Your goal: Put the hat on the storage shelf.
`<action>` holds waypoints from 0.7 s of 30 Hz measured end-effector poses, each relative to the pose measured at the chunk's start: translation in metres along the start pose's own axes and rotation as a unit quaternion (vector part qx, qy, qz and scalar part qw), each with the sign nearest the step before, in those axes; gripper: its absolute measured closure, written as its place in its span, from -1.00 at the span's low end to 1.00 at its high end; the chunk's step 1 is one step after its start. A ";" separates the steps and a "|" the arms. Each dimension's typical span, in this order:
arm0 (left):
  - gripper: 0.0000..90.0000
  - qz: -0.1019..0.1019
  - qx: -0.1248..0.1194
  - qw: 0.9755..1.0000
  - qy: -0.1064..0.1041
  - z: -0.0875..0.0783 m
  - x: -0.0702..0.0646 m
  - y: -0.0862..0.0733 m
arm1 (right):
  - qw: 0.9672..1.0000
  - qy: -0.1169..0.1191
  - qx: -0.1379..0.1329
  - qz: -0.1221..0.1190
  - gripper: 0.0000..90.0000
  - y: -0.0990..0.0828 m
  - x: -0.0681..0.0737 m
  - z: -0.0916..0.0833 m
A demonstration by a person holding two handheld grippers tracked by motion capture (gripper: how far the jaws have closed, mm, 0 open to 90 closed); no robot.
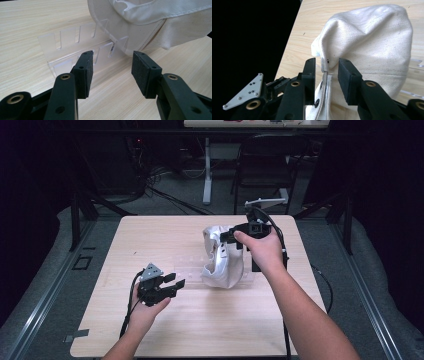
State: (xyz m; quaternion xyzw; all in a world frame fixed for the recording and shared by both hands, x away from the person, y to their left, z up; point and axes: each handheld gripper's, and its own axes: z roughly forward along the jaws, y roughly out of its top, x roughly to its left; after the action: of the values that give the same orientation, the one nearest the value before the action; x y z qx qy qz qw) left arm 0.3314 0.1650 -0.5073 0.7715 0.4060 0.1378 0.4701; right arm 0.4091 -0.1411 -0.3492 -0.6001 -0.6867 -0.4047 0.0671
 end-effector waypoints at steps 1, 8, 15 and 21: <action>0.16 0.001 0.000 1.000 0.000 0.000 0.000 0.000 | 1.000 0.001 -0.001 -0.001 0.49 0.000 0.001 -0.001; 0.16 0.003 0.003 1.000 0.003 0.000 -0.001 0.000 | 0.999 -0.012 -0.021 -0.037 0.45 -0.006 0.005 -0.010; 0.17 -0.001 -0.003 1.000 0.003 -0.003 0.001 0.001 | 0.998 0.000 -0.022 -0.052 0.44 -0.013 0.005 -0.020; 0.17 0.006 -0.002 1.000 0.010 -0.003 -0.001 0.001 | 0.998 0.003 -0.020 -0.067 0.46 -0.021 0.002 -0.027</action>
State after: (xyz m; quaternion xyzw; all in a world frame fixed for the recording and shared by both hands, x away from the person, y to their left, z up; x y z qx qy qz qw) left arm 0.3293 0.1660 -0.5051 0.7718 0.4055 0.1494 0.4664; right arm 0.3792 -0.1563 -0.3404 -0.5526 -0.7169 -0.4241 0.0296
